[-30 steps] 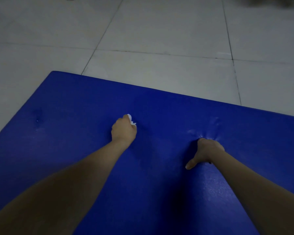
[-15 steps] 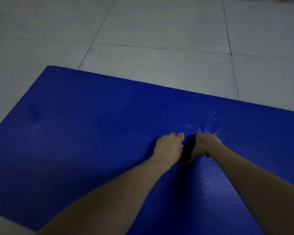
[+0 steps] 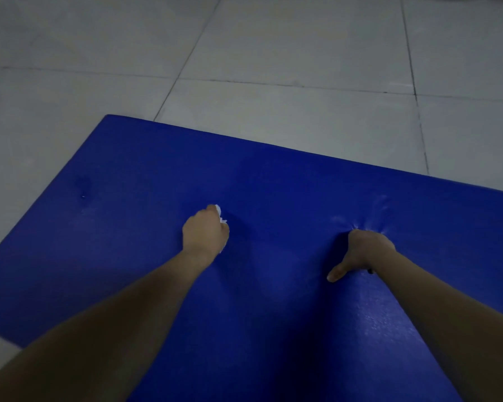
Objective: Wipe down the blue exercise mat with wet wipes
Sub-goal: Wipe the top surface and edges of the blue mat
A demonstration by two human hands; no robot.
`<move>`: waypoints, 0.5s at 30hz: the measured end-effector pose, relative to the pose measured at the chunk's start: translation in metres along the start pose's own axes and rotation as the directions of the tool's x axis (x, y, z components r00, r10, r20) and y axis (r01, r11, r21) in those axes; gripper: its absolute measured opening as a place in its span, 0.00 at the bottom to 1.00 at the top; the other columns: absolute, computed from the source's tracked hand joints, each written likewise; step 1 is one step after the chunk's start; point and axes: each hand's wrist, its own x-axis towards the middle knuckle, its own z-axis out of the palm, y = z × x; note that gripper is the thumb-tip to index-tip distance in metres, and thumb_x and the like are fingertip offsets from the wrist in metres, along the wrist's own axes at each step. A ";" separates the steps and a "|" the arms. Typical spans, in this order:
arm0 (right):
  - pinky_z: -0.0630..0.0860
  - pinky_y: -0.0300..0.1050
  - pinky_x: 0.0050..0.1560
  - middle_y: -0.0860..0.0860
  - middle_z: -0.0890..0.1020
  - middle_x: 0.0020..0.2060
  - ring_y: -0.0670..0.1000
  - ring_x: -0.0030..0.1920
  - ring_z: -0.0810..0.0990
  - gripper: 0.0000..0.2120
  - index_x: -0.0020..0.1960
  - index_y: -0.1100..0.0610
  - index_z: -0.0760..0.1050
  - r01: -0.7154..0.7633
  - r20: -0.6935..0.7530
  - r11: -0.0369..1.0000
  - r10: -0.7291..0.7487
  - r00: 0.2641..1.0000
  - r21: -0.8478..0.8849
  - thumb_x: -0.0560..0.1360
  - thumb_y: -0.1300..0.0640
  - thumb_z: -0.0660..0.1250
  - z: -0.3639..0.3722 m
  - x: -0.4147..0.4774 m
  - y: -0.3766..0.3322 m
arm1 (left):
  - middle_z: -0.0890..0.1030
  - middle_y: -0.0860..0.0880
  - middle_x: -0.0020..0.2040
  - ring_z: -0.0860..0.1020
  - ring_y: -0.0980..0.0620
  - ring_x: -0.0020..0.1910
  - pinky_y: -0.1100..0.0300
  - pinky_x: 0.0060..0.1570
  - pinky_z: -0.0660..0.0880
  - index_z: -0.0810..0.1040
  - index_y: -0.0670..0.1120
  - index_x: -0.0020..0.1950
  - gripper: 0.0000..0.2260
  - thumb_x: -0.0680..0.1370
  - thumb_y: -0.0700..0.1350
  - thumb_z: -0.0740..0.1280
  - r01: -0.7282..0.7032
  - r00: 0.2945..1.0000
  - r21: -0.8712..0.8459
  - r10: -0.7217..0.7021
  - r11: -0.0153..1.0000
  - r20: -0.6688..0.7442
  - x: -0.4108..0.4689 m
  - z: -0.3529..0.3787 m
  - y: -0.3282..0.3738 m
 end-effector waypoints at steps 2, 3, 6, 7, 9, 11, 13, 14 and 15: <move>0.80 0.50 0.50 0.49 0.76 0.41 0.54 0.44 0.79 0.40 0.43 0.51 0.63 0.000 -0.006 1.000 0.000 1.000 -0.003 0.49 0.29 0.81 0.000 0.000 0.000 | 0.74 0.54 0.27 0.71 0.56 0.25 0.59 0.26 0.67 0.69 0.45 0.38 0.10 0.79 0.41 0.62 0.006 1.000 -0.043 -0.006 0.999 -0.001 -0.004 0.005 0.011; 0.80 0.50 0.50 0.49 0.76 0.42 0.54 0.44 0.79 0.40 0.44 0.52 0.64 0.000 -0.005 1.000 0.000 1.000 -0.006 0.49 0.29 0.81 0.000 0.000 0.000 | 0.74 0.54 0.26 0.72 0.56 0.25 0.60 0.26 0.67 0.69 0.45 0.37 0.10 0.79 0.41 0.62 -0.008 1.000 -0.063 0.008 0.998 0.011 -0.007 0.007 0.018; 0.80 0.49 0.49 0.49 0.75 0.42 0.54 0.43 0.79 0.42 0.50 0.53 0.66 -0.007 -0.004 1.000 0.007 1.000 -0.012 0.50 0.30 0.82 -0.001 -0.002 -0.002 | 0.73 0.55 0.28 0.73 0.55 0.27 0.59 0.27 0.68 0.68 0.47 0.39 0.10 0.80 0.43 0.63 -0.089 0.994 -0.111 0.096 0.990 0.058 -0.026 0.018 0.044; 0.80 0.49 0.49 0.49 0.75 0.43 0.54 0.44 0.79 0.43 0.51 0.53 0.66 -0.011 -0.003 1.000 0.011 1.000 -0.012 0.50 0.30 0.82 -0.002 -0.002 -0.002 | 0.73 0.54 0.29 0.74 0.53 0.28 0.59 0.28 0.68 0.68 0.47 0.40 0.10 0.81 0.45 0.63 -0.123 0.988 -0.121 0.134 0.985 0.080 -0.035 0.024 0.056; 0.80 0.50 0.51 0.49 0.76 0.44 0.54 0.45 0.79 0.44 0.52 0.53 0.67 -0.017 -0.001 1.000 0.017 1.000 -0.011 0.50 0.30 0.82 -0.002 -0.001 -0.003 | 0.75 0.52 0.34 0.76 0.49 0.33 0.57 0.31 0.67 0.68 0.47 0.43 0.09 0.81 0.48 0.63 -0.195 0.969 -0.137 0.213 0.971 0.128 -0.056 0.037 0.085; 0.81 0.50 0.51 0.49 0.76 0.44 0.54 0.44 0.80 0.44 0.52 0.54 0.67 -0.017 -0.009 1.000 0.017 1.000 -0.015 0.50 0.30 0.82 -0.001 0.001 -0.003 | 0.78 0.48 0.39 0.77 0.45 0.37 0.55 0.34 0.67 0.67 0.47 0.46 0.09 0.81 0.49 0.63 -0.297 0.933 -0.135 0.318 0.945 0.170 -0.080 0.049 0.114; 0.81 0.50 0.50 0.50 0.77 0.43 0.54 0.44 0.80 0.44 0.52 0.54 0.67 -0.018 -0.014 1.000 0.018 1.000 -0.015 0.50 0.30 0.82 0.001 0.001 -0.003 | 0.79 0.46 0.42 0.77 0.45 0.38 0.53 0.34 0.69 0.69 0.47 0.48 0.07 0.82 0.49 0.63 -0.411 0.882 -0.121 0.428 0.903 0.198 -0.096 0.059 0.133; 0.81 0.50 0.50 0.50 0.77 0.43 0.54 0.44 0.80 0.44 0.51 0.55 0.67 -0.019 -0.015 1.000 0.019 1.000 -0.012 0.50 0.30 0.82 0.001 0.002 -0.004 | 0.79 0.46 0.42 0.78 0.45 0.38 0.53 0.34 0.70 0.70 0.46 0.49 0.07 0.82 0.48 0.63 -0.454 0.863 -0.111 0.468 0.884 0.192 -0.100 0.062 0.136; 0.82 0.50 0.50 0.51 0.77 0.43 0.54 0.44 0.80 0.43 0.50 0.55 0.67 -0.021 -0.013 1.000 0.021 1.000 -0.007 0.50 0.30 0.82 0.000 0.002 -0.004 | 0.80 0.46 0.42 0.78 0.45 0.38 0.52 0.34 0.72 0.71 0.46 0.51 0.06 0.82 0.48 0.62 -0.490 0.849 -0.092 0.499 0.867 0.176 -0.100 0.063 0.136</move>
